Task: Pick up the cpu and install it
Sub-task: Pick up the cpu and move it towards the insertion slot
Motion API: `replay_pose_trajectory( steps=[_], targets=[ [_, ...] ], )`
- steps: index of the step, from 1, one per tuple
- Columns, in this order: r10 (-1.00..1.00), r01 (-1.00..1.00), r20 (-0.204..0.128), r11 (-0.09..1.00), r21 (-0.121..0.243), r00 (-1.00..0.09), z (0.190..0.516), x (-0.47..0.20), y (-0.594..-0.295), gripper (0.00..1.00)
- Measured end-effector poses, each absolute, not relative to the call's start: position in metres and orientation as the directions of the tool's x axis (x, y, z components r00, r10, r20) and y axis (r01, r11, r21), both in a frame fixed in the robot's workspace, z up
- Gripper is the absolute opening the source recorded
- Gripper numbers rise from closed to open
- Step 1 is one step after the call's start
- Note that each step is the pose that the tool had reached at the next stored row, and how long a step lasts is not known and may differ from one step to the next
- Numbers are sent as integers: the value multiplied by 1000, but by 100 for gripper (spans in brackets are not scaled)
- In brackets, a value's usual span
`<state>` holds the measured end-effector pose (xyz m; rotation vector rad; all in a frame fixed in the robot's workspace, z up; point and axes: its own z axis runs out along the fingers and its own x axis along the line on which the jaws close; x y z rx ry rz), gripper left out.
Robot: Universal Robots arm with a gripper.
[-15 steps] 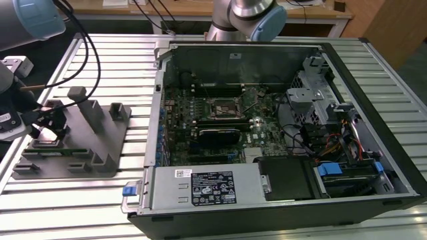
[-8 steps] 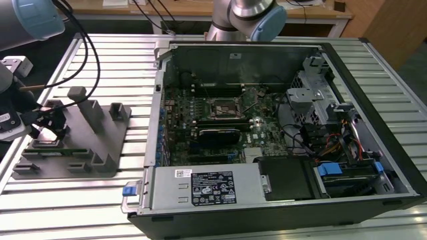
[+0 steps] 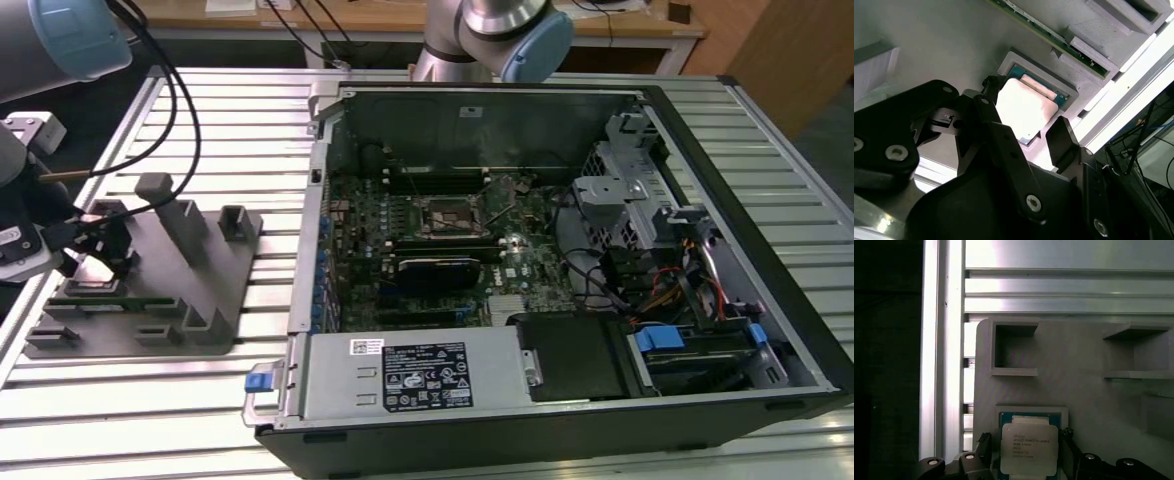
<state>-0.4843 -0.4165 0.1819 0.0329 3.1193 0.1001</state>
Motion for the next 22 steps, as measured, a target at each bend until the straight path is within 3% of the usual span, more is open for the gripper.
replay_pose_trajectory(
  steps=[22],
  targets=[
    [39,38,-19,997,67,-999,182,-483,-416,65]
  ],
)
